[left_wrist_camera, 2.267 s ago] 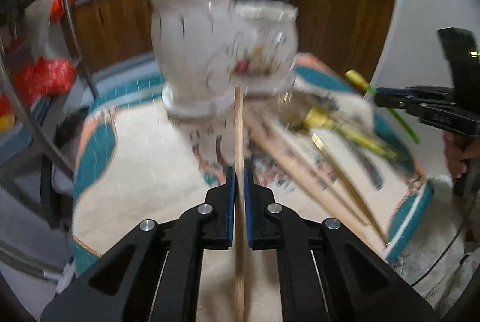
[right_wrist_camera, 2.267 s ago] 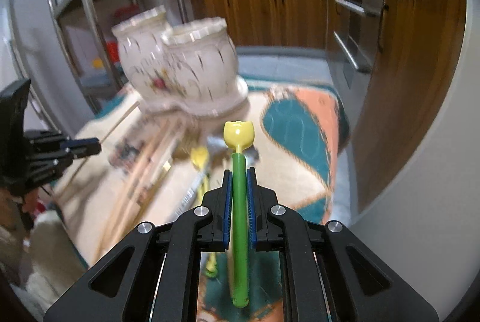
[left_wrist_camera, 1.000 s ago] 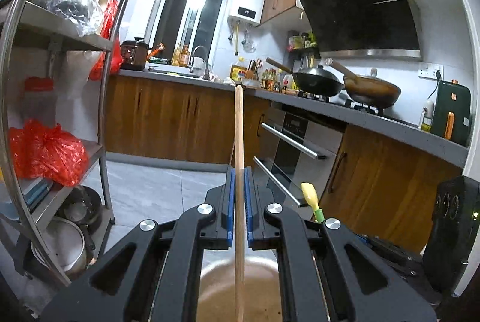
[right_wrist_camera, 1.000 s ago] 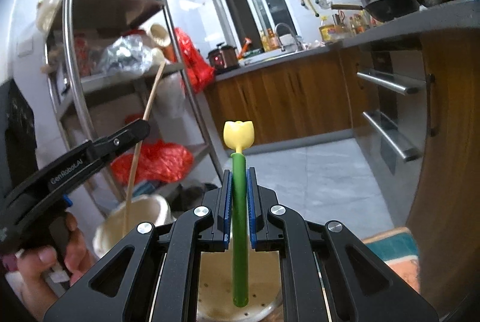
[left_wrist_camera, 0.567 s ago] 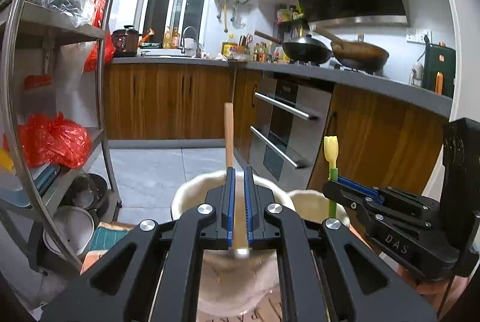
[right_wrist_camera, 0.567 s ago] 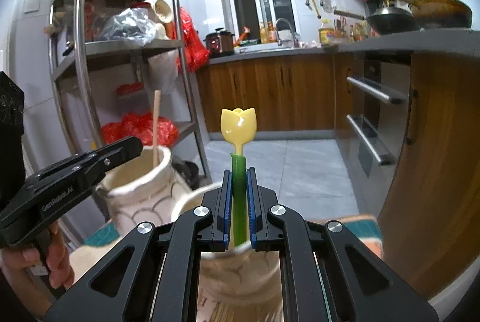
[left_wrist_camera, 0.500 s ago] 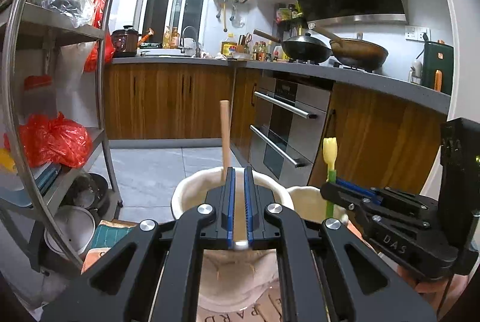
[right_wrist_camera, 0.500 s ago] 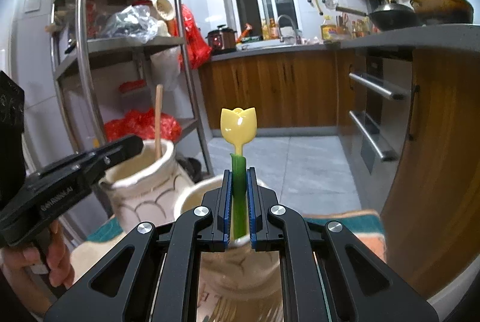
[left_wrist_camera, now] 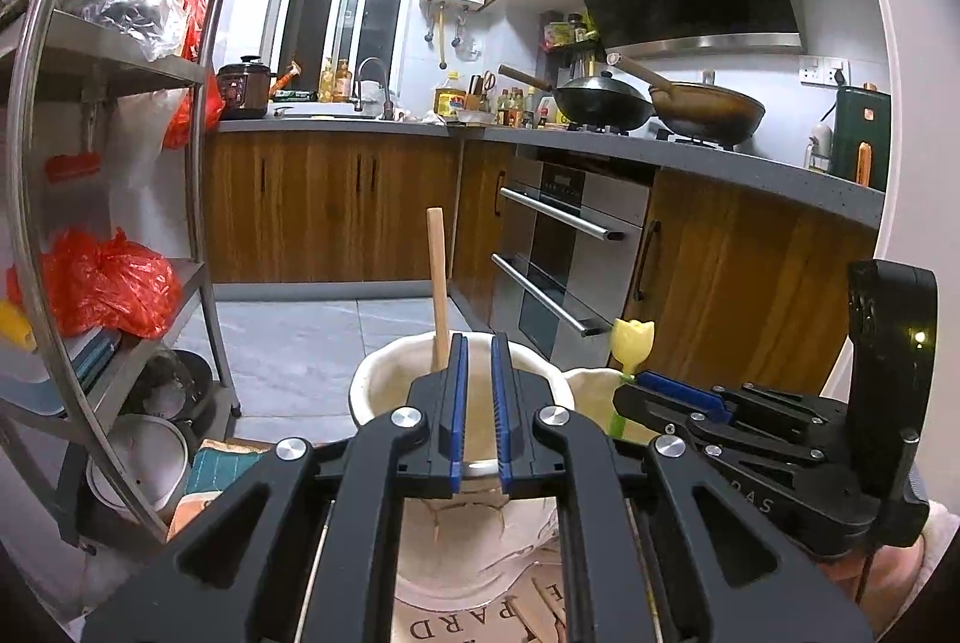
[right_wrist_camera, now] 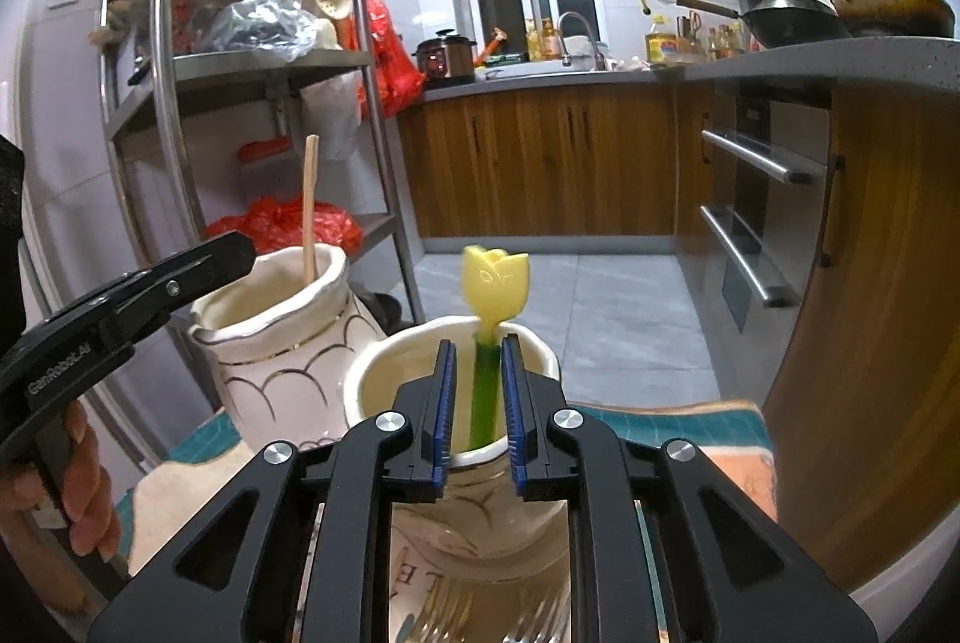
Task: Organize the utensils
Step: 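Drop the chopstick into the tall cup while the right tool drops the green utensil into the short cup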
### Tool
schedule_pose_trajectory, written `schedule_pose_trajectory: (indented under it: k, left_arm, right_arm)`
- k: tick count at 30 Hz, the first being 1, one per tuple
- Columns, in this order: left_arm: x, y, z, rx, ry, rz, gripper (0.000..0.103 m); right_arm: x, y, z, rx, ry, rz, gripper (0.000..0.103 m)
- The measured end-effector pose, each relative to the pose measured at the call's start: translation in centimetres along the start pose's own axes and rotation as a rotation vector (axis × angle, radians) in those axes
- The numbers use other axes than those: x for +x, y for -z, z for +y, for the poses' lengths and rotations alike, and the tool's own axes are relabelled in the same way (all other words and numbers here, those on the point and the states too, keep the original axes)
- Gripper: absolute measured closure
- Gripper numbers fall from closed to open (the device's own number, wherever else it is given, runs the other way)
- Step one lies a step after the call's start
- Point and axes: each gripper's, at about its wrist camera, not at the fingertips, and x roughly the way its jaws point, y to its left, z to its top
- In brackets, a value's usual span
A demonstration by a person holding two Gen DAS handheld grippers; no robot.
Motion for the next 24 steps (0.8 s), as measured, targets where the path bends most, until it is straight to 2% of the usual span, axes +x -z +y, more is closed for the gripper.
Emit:
schedule_pose_trajectory:
  k: [4,7,9,11,12,14,15,16,17,19,21,24]
  left_arm:
    - [-0.4,0.0,-0.1,-0.001,0.004,-0.007,0.095]
    - [-0.7,0.2,-0.1,0.004,-0.001,-0.012,0.093]
    - [-1.0,0.3,-0.2,0.010,-0.010,-0.016,0.082]
    - [-1.5,0.6,-0.1,0.012,-0.025,-0.029,0.062]
    - [-1.8,0.7,-0.1,0.010,-0.027,-0.032,0.058]
    - [-2.6,0.9,0.1,-0.001,-0.033,-0.045,0.038]
    - [-3.0,1.0,0.1,-0.005,-0.037,-0.051,0.032]
    - [-3.4,1.2,0.2,-0.010,-0.045,-0.060,0.022]
    - [-3.9,1.3,0.2,-0.013,-0.050,-0.067,0.014]
    - [-4.6,1.6,0.1,-0.014,-0.065,-0.078,0.005]
    - [-5.2,2.2,-0.1,-0.005,-0.070,-0.076,0.005]
    - [-5.5,3.2,-0.6,0.016,-0.068,-0.037,0.005]
  right_arm:
    - [-0.2,-0.1,0.0,0.002,0.008,-0.013,0.080]
    - [-0.5,-0.2,-0.2,0.006,0.015,-0.020,0.079]
    - [-0.9,-0.3,-0.3,0.006,0.017,-0.028,0.076]
    - [-1.5,-0.3,-0.5,0.005,0.020,-0.035,0.069]
    - [-1.8,-0.3,-0.6,0.007,0.020,-0.040,0.059]
    - [-2.8,-0.2,-1.0,0.021,0.016,-0.058,0.043]
    - [-3.2,-0.2,-1.2,0.027,0.016,-0.062,0.034]
    - [-3.8,-0.1,-1.4,0.035,0.016,-0.068,0.029]
    - [-4.2,0.0,-1.6,0.041,0.018,-0.073,0.019]
    - [-5.4,0.3,-2.2,0.052,0.031,-0.091,0.010]
    - [-6.2,0.9,-2.4,0.054,0.059,-0.097,0.006]
    - [-7.0,2.0,-2.7,0.045,0.108,-0.079,0.005]
